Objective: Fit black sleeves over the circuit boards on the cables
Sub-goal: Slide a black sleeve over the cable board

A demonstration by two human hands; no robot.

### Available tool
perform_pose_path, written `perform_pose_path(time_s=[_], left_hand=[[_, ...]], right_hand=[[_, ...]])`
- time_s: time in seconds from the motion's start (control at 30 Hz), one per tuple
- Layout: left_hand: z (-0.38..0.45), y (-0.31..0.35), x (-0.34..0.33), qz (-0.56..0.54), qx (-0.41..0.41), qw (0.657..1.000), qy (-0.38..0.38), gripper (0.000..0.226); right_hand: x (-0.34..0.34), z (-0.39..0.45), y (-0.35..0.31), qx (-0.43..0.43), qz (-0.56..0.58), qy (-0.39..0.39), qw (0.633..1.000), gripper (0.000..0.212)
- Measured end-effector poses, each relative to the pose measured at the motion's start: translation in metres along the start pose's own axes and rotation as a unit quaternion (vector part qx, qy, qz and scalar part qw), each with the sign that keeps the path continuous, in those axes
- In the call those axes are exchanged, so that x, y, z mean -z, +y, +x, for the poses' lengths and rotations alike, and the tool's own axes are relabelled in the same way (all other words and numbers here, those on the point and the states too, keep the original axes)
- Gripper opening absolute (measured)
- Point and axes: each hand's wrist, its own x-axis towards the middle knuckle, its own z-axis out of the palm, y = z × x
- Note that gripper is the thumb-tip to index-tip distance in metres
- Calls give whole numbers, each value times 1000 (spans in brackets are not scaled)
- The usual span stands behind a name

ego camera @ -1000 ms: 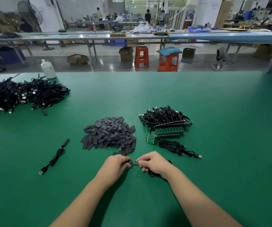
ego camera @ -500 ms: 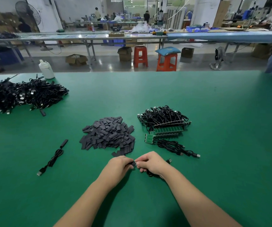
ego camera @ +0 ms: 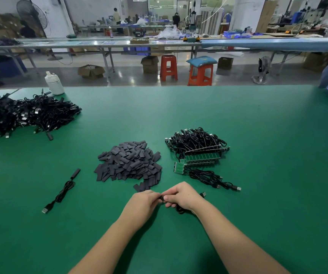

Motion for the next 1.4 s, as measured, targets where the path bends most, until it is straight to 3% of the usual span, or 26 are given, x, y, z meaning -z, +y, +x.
perform_pose_path(time_s=[0.47, 0.57, 0.83, 1.23, 1.4], left_hand=[[1, 2, -8, 17, 26, 1000, 6, 29], [0, 1, -6, 4, 21, 999, 28, 27], [-5, 2, -2, -6, -1, 999, 50, 25], [-7, 2, -2, 33, -42, 998, 35, 27], [-7, 1, -1, -13, -41, 996, 82, 23]], right_hand=[[0, -3, -3, 4, 8, 13, 1000, 15], [0, -5, -6, 19, -42, 11, 999, 8], [-1, -10, -10, 52, -122, -4, 991, 19], [1, -8, -10, 48, -148, -20, 988, 21], [4, -9, -14, 63, -165, -18, 984, 23]])
